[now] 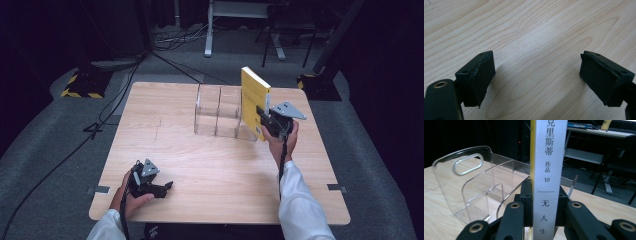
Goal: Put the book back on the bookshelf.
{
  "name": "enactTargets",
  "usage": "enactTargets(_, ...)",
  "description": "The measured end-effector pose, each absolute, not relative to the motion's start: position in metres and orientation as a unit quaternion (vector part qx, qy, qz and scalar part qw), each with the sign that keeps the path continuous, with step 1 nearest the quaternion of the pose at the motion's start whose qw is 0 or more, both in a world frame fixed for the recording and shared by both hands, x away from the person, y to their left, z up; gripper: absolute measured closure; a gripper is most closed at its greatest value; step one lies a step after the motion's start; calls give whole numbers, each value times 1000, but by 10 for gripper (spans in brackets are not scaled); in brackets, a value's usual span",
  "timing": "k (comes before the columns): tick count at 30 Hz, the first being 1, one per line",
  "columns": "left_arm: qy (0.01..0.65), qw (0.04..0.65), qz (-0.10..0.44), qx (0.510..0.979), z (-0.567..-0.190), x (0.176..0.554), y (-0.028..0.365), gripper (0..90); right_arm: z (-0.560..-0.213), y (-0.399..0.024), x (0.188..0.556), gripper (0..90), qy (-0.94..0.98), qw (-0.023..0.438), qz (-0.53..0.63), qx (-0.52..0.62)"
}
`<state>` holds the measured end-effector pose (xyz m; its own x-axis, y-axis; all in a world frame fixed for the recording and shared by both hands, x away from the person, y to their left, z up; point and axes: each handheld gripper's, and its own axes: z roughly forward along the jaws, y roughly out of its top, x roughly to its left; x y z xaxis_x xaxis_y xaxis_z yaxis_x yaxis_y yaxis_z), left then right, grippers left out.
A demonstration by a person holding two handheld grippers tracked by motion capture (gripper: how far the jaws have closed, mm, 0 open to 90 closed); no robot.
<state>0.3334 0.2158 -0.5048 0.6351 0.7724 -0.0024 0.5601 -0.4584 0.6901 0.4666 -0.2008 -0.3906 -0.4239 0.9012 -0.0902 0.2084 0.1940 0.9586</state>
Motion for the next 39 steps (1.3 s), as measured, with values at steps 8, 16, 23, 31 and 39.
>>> enactTargets(8,398,338,154,839,-505,333,215,136,-399,-197,486,766,676,359,487,421)
enactTargets(16,376,342,145,849,-505,332,214,137,-404,-188,501,766,673,373,473,430)
enactTargets(23,361,341,143,856,-504,332,214,139,-409,-187,511,765,657,373,483,442)
enactTargets(31,362,342,141,856,-505,331,214,139,-417,-188,510,760,655,372,492,436)
enactTargets(39,360,340,142,857,-504,331,214,138,-422,-193,504,721,671,368,470,440)
